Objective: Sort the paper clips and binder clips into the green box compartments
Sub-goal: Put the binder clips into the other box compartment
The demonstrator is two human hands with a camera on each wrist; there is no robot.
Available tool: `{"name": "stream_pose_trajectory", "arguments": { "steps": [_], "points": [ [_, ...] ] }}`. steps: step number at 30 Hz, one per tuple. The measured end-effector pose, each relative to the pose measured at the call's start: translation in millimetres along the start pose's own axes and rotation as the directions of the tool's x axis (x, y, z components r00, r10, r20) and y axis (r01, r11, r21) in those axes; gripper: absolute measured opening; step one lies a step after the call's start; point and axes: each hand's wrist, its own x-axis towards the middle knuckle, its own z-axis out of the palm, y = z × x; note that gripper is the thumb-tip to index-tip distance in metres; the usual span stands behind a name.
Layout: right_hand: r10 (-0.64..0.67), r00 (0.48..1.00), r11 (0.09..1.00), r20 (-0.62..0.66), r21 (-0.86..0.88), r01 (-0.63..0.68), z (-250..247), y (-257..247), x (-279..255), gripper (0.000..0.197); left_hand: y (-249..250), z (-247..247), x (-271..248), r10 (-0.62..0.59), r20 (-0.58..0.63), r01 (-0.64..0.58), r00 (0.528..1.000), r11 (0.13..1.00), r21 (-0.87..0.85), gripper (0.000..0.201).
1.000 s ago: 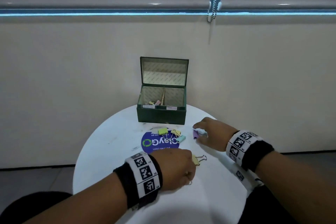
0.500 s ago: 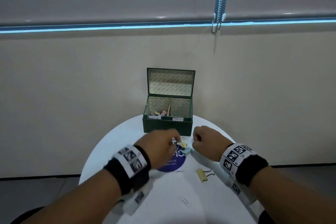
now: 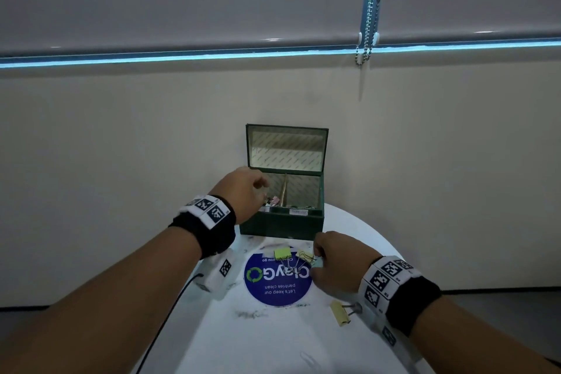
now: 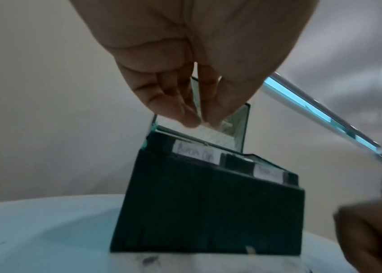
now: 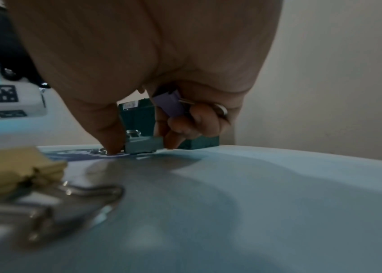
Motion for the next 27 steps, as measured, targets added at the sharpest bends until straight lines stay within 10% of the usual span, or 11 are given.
{"name": "stream_pose_trajectory", "arguments": {
  "steps": [6,12,21,27],
  "points": [
    [-0.023,0.996,0.999,-0.085,0.027,0.025,-2.2,2.2,2.6,0.019,12.1,23.7,-32.8,0.183,0.438,-0.276,0.88,0.948,0.158,0.024],
    [-0.096,0.989,0.993,-0.108,0.056,0.103,-4.5,4.4,10.3,0.025,6.2,41.9,-41.5,0.137,0.604,-0.349,0.785,0.903,0.249,0.058],
    [-0.129,0.97,0.974,-0.208,0.157,0.163,-43.8,-32.4,58.8,0.009,0.0,30.9,-60.9,0.187,0.386,-0.256,0.903,0.958,0.133,0.023],
    [-0.043,0.977,0.964,-0.208,0.248,0.095,-52.7,-66.3,107.2,0.032,-0.2,21.0,-74.5,0.179,0.319,-0.207,0.931,0.977,0.055,0.013]
  ]
}}
